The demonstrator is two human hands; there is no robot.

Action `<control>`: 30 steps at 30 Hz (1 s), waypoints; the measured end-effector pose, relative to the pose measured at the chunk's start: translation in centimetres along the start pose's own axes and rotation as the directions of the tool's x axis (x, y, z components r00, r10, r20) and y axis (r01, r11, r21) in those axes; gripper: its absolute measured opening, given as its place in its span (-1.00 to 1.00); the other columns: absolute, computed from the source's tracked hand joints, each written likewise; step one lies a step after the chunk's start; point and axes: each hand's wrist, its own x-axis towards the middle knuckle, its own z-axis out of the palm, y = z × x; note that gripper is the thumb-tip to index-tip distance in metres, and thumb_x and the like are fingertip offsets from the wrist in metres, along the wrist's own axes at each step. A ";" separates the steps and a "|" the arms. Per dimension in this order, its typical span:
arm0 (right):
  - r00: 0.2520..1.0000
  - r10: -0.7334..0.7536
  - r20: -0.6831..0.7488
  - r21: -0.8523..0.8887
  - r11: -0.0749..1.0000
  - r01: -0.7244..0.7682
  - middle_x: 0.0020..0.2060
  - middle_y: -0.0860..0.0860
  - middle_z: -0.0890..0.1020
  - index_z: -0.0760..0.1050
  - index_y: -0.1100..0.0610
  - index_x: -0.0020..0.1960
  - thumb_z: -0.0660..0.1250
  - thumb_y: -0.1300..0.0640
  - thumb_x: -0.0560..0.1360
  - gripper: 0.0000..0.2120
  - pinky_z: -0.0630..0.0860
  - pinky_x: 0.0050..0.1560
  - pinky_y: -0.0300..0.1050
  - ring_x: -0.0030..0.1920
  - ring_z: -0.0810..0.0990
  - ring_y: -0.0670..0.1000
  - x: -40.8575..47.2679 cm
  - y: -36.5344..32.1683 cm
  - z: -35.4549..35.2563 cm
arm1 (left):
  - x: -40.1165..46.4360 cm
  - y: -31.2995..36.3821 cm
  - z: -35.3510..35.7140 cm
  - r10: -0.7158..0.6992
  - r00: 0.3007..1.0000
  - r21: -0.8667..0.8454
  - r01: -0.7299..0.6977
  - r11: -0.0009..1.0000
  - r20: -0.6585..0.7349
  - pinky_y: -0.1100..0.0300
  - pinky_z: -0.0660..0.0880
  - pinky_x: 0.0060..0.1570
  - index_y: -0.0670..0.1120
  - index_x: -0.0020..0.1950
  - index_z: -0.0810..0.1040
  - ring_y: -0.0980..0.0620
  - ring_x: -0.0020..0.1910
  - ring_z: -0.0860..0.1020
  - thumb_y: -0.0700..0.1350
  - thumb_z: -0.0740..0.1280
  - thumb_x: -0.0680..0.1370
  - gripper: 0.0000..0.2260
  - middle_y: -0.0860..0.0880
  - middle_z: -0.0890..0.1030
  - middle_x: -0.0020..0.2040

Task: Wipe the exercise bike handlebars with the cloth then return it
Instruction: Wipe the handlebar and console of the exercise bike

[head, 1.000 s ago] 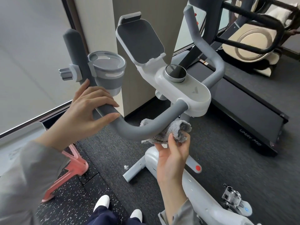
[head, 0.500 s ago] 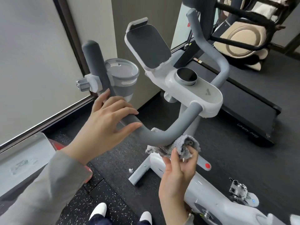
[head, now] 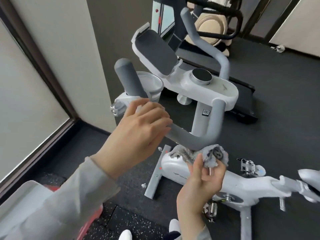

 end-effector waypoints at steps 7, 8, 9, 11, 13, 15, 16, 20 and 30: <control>0.996 -0.078 -0.033 -0.036 0.996 0.077 -0.16 0.00 0.60 0.50 0.08 -0.12 0.35 0.40 0.46 -0.78 0.51 -0.16 -0.35 -0.12 0.60 -0.17 -3.9 -0.1 4.3 | -0.1 -3.5 -2.3 0.048 0.993 0.040 -0.044 0.998 -0.104 -0.05 0.28 0.26 -0.11 -0.03 0.64 -0.06 0.21 0.52 -0.21 0.30 0.54 -0.88 -0.02 0.64 0.05; 0.996 -0.087 -0.035 -0.049 0.995 0.085 -0.16 0.06 0.57 0.50 0.13 -0.12 0.35 0.41 0.45 -0.80 0.50 -0.18 -0.38 -0.14 0.59 -0.18 -4.3 -0.1 5.1 | -0.1 -3.9 -2.7 0.040 0.992 0.040 -0.036 0.999 -0.122 -0.04 0.28 0.25 -0.11 -0.03 0.64 -0.06 0.21 0.52 -0.21 0.29 0.55 -0.87 -0.02 0.64 0.06; 0.995 -0.089 -0.043 -0.056 0.995 0.087 -0.18 0.09 0.55 0.49 0.16 -0.12 0.36 0.41 0.45 -0.83 0.49 -0.19 -0.39 -0.18 0.57 -0.17 -4.7 -0.2 5.8 | -0.1 -4.2 -3.0 0.032 0.990 0.038 -0.027 0.999 -0.137 -0.03 0.28 0.24 -0.11 -0.04 0.63 -0.05 0.22 0.52 -0.21 0.27 0.56 -0.86 -0.01 0.64 0.06; 0.993 -0.099 -0.065 -0.067 0.993 0.095 -0.21 0.12 0.54 0.49 0.15 -0.14 0.37 0.39 0.44 -0.83 0.47 -0.21 -0.42 -0.21 0.55 -0.13 -5.2 -0.3 7.2 | -0.2 -4.8 -3.6 0.024 0.989 0.029 -0.020 0.999 -0.149 -0.02 0.27 0.25 -0.10 -0.03 0.63 -0.03 0.23 0.51 -0.22 0.26 0.56 -0.85 0.01 0.63 0.09; 0.991 -0.118 -0.063 -0.085 0.990 0.112 -0.20 0.15 0.57 0.50 0.10 -0.14 0.39 0.37 0.44 -0.81 0.47 -0.23 -0.41 -0.21 0.54 -0.02 -5.7 -0.4 8.1 | -0.4 -5.1 -4.0 0.036 0.988 0.025 -0.032 0.999 -0.151 -0.03 0.27 0.24 -0.10 -0.02 0.63 -0.04 0.26 0.49 -0.23 0.27 0.55 -0.85 0.00 0.61 0.12; 0.991 -0.129 -0.040 -0.103 0.987 0.124 -0.18 0.20 0.58 0.50 0.08 -0.13 0.40 0.34 0.44 -0.81 0.46 -0.25 -0.41 -0.22 0.54 0.00 -6.2 -0.5 8.9 | -0.6 -5.4 -4.3 0.036 0.988 0.024 -0.033 0.999 -0.152 -0.03 0.27 0.24 -0.10 0.00 0.62 -0.05 0.27 0.47 -0.22 0.26 0.56 -0.85 -0.02 0.60 0.16; 0.991 -0.131 -0.030 -0.112 0.986 0.127 -0.19 0.21 0.59 0.50 0.06 -0.13 0.41 0.33 0.43 -0.81 0.46 -0.26 -0.42 -0.23 0.54 -0.03 -6.5 -0.6 9.4 | -0.7 -5.5 -4.4 0.030 0.988 0.019 -0.027 0.999 -0.152 -0.02 0.27 0.23 -0.10 0.01 0.62 -0.06 0.28 0.46 -0.21 0.26 0.56 -0.85 -0.02 0.59 0.17; 0.993 -0.113 0.041 -0.113 0.987 0.117 -0.19 0.17 0.61 0.52 0.06 -0.13 0.44 0.28 0.43 -0.84 0.47 -0.28 -0.40 -0.25 0.57 -0.09 -7.2 -1.2 11.8 | -0.9 -5.9 -5.0 0.003 0.988 0.000 -0.003 1.000 -0.153 0.01 0.27 0.22 -0.10 0.06 0.60 -0.05 0.29 0.44 -0.16 0.23 0.58 -0.83 -0.02 0.58 0.18; 0.995 -0.096 0.028 -0.178 0.979 0.099 -0.19 0.15 0.65 0.56 0.12 -0.11 0.42 0.29 0.43 -0.89 0.50 -0.23 -0.34 -0.20 0.62 -0.01 -6.3 -1.3 10.1 | -0.9 -5.8 -4.8 -0.021 0.986 -0.038 0.015 0.999 -0.163 0.02 0.32 0.18 -0.12 0.04 0.61 -0.10 0.26 0.46 -0.16 0.25 0.57 -0.84 -0.05 0.59 0.16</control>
